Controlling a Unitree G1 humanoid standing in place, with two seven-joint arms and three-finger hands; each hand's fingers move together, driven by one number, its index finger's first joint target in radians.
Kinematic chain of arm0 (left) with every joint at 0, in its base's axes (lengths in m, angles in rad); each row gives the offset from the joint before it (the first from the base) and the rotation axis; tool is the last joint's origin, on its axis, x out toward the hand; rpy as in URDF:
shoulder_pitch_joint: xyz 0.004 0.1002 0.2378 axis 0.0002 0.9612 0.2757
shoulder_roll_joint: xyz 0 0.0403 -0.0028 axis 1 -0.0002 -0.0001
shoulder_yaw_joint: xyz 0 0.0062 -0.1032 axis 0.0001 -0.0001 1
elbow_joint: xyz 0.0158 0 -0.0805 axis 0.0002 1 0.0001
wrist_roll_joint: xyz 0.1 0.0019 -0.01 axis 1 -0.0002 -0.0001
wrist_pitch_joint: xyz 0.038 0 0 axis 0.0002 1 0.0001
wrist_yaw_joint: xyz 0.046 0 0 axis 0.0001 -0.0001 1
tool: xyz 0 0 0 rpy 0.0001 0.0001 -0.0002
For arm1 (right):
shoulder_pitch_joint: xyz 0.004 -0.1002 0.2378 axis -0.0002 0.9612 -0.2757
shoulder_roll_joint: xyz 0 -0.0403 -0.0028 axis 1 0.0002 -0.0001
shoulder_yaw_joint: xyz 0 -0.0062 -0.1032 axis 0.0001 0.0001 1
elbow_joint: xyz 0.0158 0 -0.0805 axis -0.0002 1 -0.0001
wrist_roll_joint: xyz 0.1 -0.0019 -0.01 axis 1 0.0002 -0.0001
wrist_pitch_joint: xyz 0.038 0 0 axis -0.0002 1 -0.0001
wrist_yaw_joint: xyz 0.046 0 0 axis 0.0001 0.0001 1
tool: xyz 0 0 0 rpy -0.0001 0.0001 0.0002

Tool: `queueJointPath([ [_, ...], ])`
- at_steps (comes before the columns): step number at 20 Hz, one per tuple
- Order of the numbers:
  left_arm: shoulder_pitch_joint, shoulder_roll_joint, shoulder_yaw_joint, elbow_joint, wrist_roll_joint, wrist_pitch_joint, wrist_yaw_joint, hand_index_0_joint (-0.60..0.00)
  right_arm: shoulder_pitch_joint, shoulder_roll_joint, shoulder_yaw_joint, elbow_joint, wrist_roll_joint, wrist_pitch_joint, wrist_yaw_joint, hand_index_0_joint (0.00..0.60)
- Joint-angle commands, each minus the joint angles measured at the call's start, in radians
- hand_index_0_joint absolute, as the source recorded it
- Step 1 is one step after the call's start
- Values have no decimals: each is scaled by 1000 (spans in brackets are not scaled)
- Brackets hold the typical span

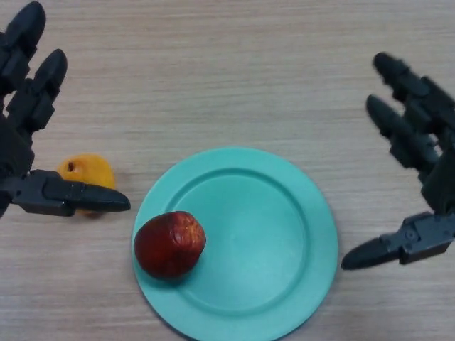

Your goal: Pick up the red apple and place it on the plate

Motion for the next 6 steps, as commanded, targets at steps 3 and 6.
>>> queueJointPath([
  [3,-43,42,62,-3,19,-121,-35,0,-89,-20,3,24,-75,-163,19,0],
  [6,-55,46,59,24,26,-142,-29,0,-109,-20,-4,65,-85,-173,22,0],
])
